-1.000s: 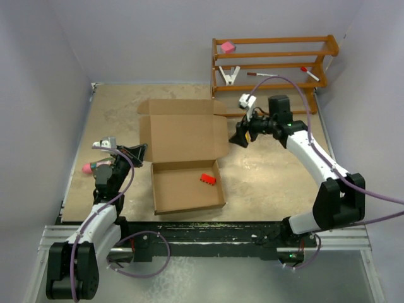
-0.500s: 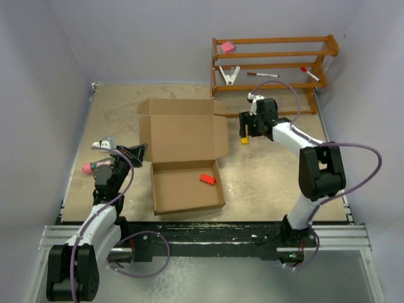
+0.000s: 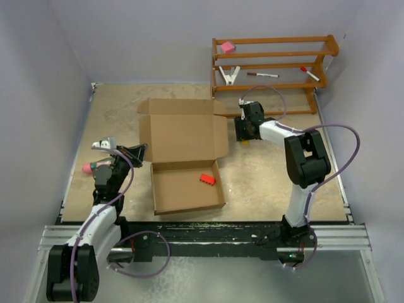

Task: Fold the paper box

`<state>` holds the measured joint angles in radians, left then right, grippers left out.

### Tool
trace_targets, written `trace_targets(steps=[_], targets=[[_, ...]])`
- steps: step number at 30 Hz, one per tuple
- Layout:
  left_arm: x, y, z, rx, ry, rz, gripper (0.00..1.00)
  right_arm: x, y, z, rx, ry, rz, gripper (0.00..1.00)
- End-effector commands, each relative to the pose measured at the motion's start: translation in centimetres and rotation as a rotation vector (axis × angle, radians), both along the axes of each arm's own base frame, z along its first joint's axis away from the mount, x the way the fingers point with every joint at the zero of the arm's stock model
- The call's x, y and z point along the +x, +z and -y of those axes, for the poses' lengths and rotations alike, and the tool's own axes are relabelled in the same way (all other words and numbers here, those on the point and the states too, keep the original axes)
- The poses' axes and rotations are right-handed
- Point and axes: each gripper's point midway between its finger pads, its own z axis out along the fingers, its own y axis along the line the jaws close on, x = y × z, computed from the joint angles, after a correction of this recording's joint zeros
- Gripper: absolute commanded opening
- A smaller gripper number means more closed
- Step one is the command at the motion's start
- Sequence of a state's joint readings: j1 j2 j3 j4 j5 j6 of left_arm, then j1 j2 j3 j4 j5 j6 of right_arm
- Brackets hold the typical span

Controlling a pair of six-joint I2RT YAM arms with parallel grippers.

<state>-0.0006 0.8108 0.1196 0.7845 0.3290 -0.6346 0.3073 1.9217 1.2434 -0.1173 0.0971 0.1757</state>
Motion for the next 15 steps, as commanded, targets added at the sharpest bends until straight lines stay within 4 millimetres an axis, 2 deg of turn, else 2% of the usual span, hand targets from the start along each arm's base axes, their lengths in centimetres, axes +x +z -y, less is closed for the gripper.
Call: trace_targets(steps=[1, 7, 9, 12, 15], targets=[[-0.1, 1.7, 0.2, 0.008, -0.008, 0.072, 0.05, 1.5, 1.3, 0.3, -0.012, -0.032, 0.05, 0.56], [-0.2, 1.7, 0.1, 0.007, -0.007, 0.073, 0.05, 0.9, -0.2, 0.0, 0.01, -0.009, 0.001, 0.41], [-0.2, 1.8, 0.1, 0.006, -0.007, 0.075, 0.05, 0.8, -0.2, 0.2, 0.016, -0.005, -0.006, 0.27], [-0.2, 1.9, 0.1, 0.006, -0.007, 0.076, 0.05, 1.1, 1.3, 0.6, -0.001, 0.012, 0.035, 0.13], [-0.3, 2.1, 0.1, 0.006, -0.007, 0.083, 0.05, 1.6, 4.2, 1.0, -0.015, 0.038, 0.123, 0.06]])
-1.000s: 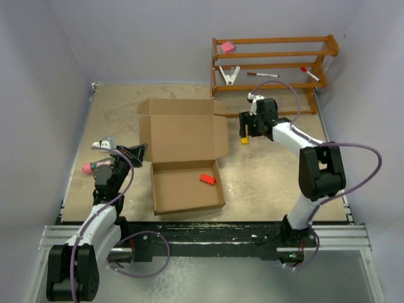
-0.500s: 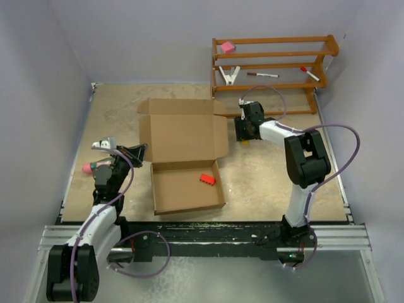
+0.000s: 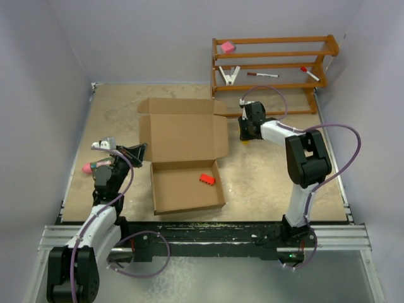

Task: Fold the paper box

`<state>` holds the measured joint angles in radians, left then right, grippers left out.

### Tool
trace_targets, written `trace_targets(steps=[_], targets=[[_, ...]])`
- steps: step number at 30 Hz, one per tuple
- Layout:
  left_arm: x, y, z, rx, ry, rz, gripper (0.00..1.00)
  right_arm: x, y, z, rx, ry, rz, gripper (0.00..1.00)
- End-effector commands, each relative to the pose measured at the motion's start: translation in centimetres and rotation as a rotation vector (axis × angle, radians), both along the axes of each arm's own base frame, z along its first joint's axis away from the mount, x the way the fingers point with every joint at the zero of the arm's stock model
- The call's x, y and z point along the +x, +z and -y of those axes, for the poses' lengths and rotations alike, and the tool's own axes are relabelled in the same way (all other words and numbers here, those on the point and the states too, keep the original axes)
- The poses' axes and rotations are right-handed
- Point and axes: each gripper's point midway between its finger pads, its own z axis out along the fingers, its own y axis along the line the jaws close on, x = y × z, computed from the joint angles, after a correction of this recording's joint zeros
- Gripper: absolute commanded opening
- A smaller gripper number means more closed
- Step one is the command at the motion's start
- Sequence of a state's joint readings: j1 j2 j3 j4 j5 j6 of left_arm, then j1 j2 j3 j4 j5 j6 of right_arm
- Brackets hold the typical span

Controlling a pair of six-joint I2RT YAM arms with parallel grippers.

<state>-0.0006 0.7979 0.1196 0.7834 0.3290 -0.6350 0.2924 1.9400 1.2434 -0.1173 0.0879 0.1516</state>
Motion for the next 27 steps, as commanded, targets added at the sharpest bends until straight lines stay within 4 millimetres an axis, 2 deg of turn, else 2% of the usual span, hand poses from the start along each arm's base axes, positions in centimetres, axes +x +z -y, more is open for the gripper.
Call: trace_targets(steps=[1, 4, 7, 9, 14, 17, 20, 23, 27], targets=[[-0.2, 1.7, 0.1, 0.006, -0.007, 0.071, 0.05, 1.6, 6.2, 0.3, 0.005, 0.043, 0.172, 0.05], [-0.2, 1.7, 0.1, 0.006, -0.006, 0.068, 0.05, 1.3, 9.5, 0.0, 0.018, 0.1, 0.252, 0.0], [-0.2, 1.7, 0.2, 0.007, -0.008, 0.067, 0.05, 0.2, 12.2, -0.8, 0.06, 0.219, 0.308, 0.0], [-0.1, 1.7, 0.1, 0.007, -0.008, 0.069, 0.05, -1.2, 14.3, -2.1, 0.107, 0.356, 0.349, 0.0], [-0.1, 1.7, 0.1, 0.006, -0.007, 0.067, 0.05, -6.1, 16.9, -6.8, 0.258, 0.793, 0.408, 0.0], [-0.1, 1.7, 0.2, 0.007, -0.01, 0.065, 0.05, -9.7, 17.0, -9.8, 0.391, 1.041, 0.388, 0.0], [0.0, 1.5, 0.2, 0.007, -0.012, 0.059, 0.05, -12.8, 15.9, -12.2, 0.409, 1.224, 0.339, 0.01], [0.0, 1.4, 0.2, 0.007, -0.012, 0.057, 0.05, -14.7, 14.3, -15.0, 0.372, 1.332, 0.314, 0.06], [0.0, 1.3, 0.2, 0.006, -0.014, 0.054, 0.05, -15.6, 11.4, -18.1, 0.269, 1.366, 0.249, 0.09]])
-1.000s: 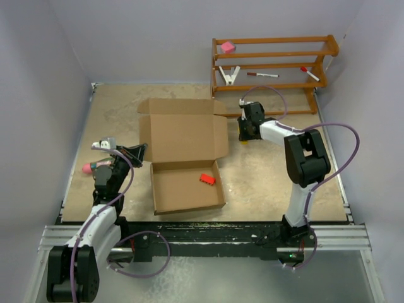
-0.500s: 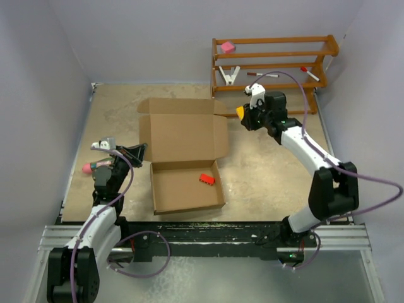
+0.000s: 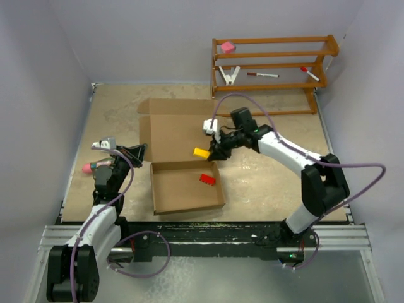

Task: Fold the paper box

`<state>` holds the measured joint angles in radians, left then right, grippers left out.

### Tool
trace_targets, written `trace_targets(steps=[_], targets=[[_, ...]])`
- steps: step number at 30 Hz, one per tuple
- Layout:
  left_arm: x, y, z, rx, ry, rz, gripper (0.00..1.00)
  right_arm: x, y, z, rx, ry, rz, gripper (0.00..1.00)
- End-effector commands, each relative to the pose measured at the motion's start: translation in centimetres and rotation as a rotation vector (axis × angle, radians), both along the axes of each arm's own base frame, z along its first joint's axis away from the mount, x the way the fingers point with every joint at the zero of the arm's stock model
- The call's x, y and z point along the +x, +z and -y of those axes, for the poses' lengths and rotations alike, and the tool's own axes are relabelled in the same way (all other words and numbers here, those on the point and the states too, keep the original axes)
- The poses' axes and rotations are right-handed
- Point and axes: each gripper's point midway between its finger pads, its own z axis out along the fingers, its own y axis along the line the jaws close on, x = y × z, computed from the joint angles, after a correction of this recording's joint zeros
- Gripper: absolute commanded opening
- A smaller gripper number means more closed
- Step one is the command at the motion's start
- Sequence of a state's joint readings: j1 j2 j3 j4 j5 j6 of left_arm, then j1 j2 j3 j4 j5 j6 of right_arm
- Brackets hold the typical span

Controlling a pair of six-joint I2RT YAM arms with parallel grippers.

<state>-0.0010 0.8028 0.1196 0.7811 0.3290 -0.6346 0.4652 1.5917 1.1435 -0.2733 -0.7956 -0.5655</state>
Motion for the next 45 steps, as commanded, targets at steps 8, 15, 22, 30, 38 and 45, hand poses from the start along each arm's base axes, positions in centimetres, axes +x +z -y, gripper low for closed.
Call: trace_targets(steps=[8, 15, 22, 30, 38, 45], targets=[[0.0, 1.4, 0.2, 0.006, -0.013, 0.057, 0.05, -4.4, -4.1, -7.0, -0.192, 0.174, 0.079, 0.3], [0.0, 1.4, 0.3, 0.007, -0.016, 0.056, 0.05, -6.6, -2.3, -7.4, -0.174, 0.237, 0.034, 0.67], [-0.1, 1.6, 0.3, 0.005, -0.019, 0.063, 0.05, -6.1, 3.5, -4.3, -0.01, 0.272, 0.036, 0.74], [0.0, 1.7, 0.5, 0.004, -0.028, 0.061, 0.05, -3.1, 11.2, 0.5, 0.24, 0.13, 0.026, 0.74], [-0.1, 1.7, 0.5, 0.002, -0.032, 0.064, 0.05, 0.7, 15.6, 3.2, 0.335, -0.06, 0.001, 0.75], [0.0, 1.8, 0.6, -0.002, -0.037, 0.069, 0.05, 1.8, 20.1, 4.8, 0.433, -0.126, 0.187, 1.0]])
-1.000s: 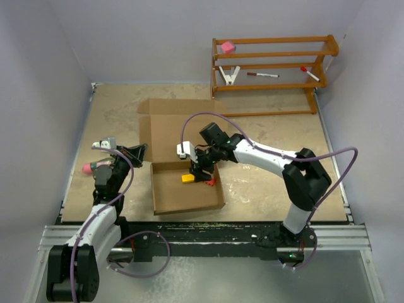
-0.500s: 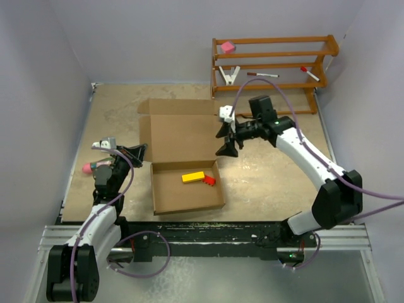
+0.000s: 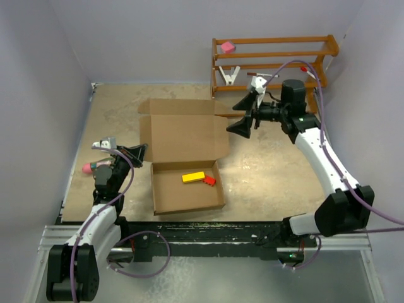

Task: Fold the paper box

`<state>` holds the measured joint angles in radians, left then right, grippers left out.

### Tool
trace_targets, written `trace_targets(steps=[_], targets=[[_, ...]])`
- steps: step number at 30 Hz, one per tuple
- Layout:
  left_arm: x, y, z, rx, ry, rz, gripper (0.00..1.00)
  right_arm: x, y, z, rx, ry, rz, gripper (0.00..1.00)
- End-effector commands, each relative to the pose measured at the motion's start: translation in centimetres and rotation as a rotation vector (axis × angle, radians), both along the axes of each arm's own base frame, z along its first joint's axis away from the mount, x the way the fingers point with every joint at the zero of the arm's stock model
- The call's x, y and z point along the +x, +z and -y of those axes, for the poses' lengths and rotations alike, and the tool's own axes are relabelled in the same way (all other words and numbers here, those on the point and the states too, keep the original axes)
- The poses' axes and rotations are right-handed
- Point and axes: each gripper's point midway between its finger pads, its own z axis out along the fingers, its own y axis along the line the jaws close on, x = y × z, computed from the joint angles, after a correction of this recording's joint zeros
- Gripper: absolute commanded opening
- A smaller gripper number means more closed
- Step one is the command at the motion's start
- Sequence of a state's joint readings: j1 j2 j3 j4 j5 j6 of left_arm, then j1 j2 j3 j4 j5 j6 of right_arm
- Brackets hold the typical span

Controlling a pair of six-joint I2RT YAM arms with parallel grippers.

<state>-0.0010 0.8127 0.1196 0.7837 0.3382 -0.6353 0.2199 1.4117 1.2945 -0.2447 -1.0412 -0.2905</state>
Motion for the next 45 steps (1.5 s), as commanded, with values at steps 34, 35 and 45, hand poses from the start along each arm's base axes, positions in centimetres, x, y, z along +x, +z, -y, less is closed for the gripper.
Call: trace_targets(steps=[34, 35, 45], targets=[[-0.3, 2.5, 1.0, -0.01, -0.059, 0.096, 0.05, 4.3, -2.2, 5.0, 0.115, -0.278, 0.089, 1.0], [-0.3, 2.6, 1.0, -0.011, -0.061, 0.098, 0.05, 4.6, -2.1, 5.0, 0.134, -0.277, 0.065, 1.0], [-0.3, 2.6, 1.3, -0.012, -0.078, 0.101, 0.05, 5.5, -3.9, 5.2, 0.189, -0.286, -0.123, 1.0]])
